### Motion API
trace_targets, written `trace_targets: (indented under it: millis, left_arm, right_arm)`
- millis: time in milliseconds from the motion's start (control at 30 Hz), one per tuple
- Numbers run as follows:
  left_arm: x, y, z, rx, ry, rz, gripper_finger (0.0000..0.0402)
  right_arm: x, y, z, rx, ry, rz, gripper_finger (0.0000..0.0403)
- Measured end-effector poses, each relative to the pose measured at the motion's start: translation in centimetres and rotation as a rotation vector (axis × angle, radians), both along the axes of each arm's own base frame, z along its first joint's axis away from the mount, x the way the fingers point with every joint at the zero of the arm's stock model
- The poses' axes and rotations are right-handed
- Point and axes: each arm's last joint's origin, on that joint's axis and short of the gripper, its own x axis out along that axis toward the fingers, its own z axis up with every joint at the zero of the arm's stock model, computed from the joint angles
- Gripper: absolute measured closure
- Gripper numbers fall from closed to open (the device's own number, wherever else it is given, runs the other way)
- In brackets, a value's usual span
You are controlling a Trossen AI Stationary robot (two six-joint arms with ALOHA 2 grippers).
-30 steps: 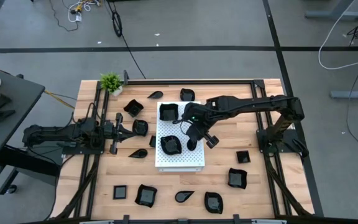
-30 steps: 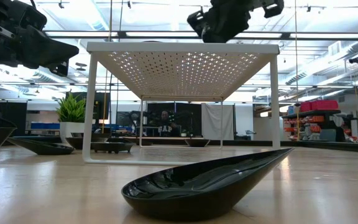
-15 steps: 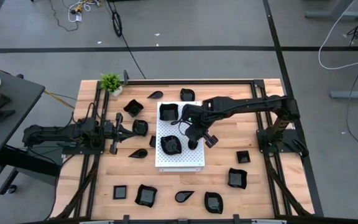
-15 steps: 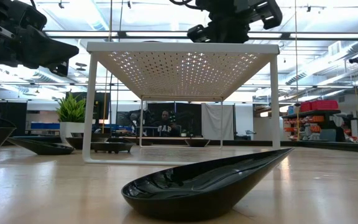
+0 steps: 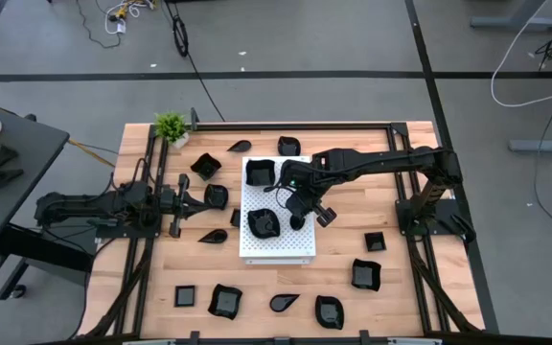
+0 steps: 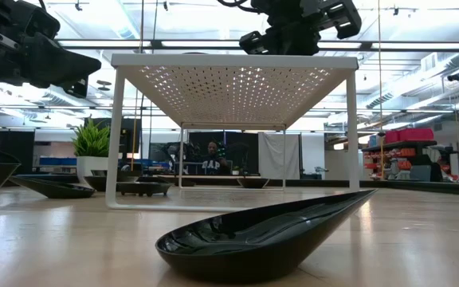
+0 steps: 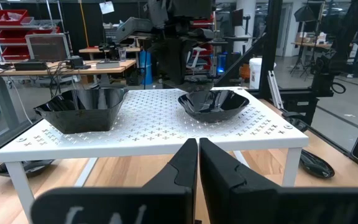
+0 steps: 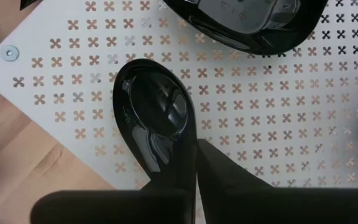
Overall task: Pick & Place Mini shaped plates
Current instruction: Put the black drop shaped plate on the shelf, then stack the black square plate on top of the other black square plate on the shelf
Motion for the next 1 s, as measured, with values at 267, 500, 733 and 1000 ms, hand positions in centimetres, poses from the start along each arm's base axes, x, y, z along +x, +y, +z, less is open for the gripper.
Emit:
trace_targets:
  millis: [267, 500, 733, 1000]
  left_arm:
    - [0.00, 0.00, -0.01, 0.000, 0.000, 0.000, 0.0381]
    - [0.00, 0.00, -0.01, 0.000, 0.000, 0.000, 0.0381]
    - [0.00, 0.00, 0.00, 0.000, 0.000, 0.000, 0.0381]
    - [0.00, 0.00, 0.00, 0.000, 0.000, 0.000, 0.0381]
  right_arm:
    - [0.03, 0.00, 0.01, 0.000, -0.003, 0.000, 0.0389]
    - [0.03, 0.00, 0.02, 0.000, -0.004, 0.000, 0.0365]
    - [0.04, 0.00, 0.02, 0.003, -0.002, -0.010, 0.0333]
    - [-0.05, 0.00, 0.17, 0.007, -0.004, -0.021, 0.0310]
